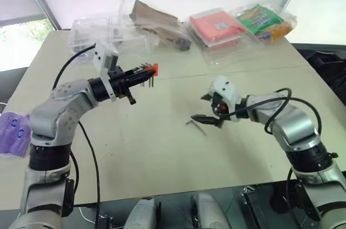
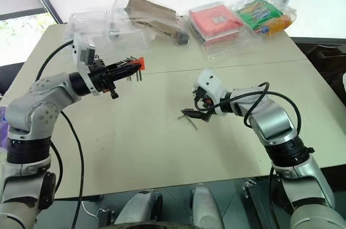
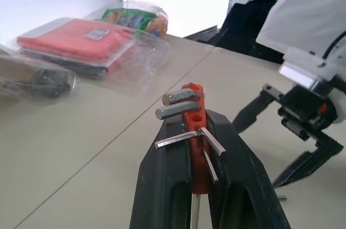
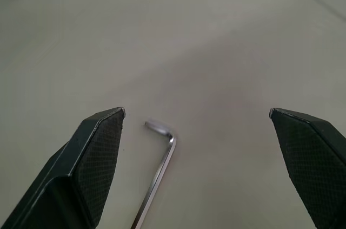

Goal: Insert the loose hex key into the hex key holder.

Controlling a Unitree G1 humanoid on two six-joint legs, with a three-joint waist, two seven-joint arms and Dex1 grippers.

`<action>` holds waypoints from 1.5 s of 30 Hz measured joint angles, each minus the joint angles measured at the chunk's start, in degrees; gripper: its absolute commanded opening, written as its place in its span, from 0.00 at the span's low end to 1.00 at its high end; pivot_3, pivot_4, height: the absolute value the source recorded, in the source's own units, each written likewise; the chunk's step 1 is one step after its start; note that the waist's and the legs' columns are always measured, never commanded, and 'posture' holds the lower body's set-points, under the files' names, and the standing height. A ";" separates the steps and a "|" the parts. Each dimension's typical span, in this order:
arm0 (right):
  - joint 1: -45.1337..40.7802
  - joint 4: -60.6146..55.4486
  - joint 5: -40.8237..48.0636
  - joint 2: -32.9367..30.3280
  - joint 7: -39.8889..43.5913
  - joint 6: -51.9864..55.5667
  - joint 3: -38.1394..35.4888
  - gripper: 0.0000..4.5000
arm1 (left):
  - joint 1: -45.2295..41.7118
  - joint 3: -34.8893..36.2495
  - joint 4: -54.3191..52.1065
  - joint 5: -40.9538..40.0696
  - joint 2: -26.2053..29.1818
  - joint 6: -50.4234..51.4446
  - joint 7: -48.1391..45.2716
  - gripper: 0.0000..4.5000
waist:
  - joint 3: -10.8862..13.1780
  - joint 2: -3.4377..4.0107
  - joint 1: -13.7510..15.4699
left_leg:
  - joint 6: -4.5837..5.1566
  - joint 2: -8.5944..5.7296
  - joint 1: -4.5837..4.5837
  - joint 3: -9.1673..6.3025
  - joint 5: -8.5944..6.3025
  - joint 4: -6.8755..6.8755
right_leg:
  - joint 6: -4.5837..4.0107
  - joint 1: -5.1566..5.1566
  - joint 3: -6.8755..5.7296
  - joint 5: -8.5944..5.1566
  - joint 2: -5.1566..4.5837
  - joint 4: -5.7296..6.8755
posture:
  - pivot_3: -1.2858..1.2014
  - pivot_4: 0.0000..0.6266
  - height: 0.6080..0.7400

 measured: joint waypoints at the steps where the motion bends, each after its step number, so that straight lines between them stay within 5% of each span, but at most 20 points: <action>1: 0.84 -0.38 -0.16 0.14 -0.58 0.15 0.64 0.99 | 0.44 0.00 -0.36 0.00 -0.03 0.04 0.43 0.00 | 0.00 0.00 0.00 | 0.00 0.00 0.00 0.00 0.00 0.01 | 0.00 0.01 -0.01 0.00 0.00 0.00 | 0.52 0.24 1.00; 15: 5.63 2.43 -7.41 3.61 -5.87 -6.31 5.46 0.99 | 0.98 -0.06 -2.35 -0.05 -0.09 0.24 2.67 0.00 | -0.01 -0.02 -0.22 | -0.05 0.03 0.03 0.01 0.03 -0.01 | 0.00 0.00 -0.04 0.00 0.06 0.01 | 0.52 0.24 1.00; 24: 5.60 3.19 -8.92 5.78 -6.04 -8.59 7.24 0.05 | 2.75 -0.02 -4.10 -0.40 0.33 1.33 3.65 0.00 | -0.01 -0.02 -0.20 | -0.05 0.02 0.05 0.01 0.03 0.00 | 0.00 0.03 -0.04 0.00 0.10 0.01 | 0.52 0.24 1.00; 25: 5.50 3.27 -9.03 5.78 -5.83 -8.87 7.31 0.01 | 2.95 0.02 -4.25 -0.45 0.46 1.43 3.80 0.00 | -0.01 -0.03 -0.18 | -0.05 0.02 0.07 0.00 0.03 0.00 | 0.00 0.05 -0.05 0.00 0.11 0.01 | 0.52 0.24 1.00; 31: 5.49 4.85 -9.93 6.13 -6.73 -11.45 6.96 0.01 | 2.94 0.10 -4.54 -0.79 0.53 1.45 4.57 0.00 | -0.02 -0.04 -0.10 | -0.05 0.01 0.11 -0.01 0.03 0.02 | 0.00 0.13 -0.07 0.00 0.11 0.00 | 0.52 0.24 1.00; 37: 3.63 11.17 -12.38 11.64 -15.80 -27.82 -1.52 0.01 | 2.15 0.04 -2.90 -0.71 -0.58 1.12 4.89 0.00 | -0.02 -0.04 -0.19 | -0.07 0.01 0.09 0.01 0.04 -0.02 | 0.00 0.06 -0.07 0.00 0.13 0.01 | 0.52 0.24 1.00; 45: -8.52 14.86 -5.66 27.31 -26.41 -46.06 -14.95 0.01 | -2.74 -2.01 3.44 1.30 -3.78 -1.31 4.03 0.00 | -0.02 -0.04 -0.57 | -0.10 0.02 0.08 -0.01 0.05 -0.12 | 0.01 -0.02 -0.08 0.00 0.14 0.03 | 0.52 0.24 1.00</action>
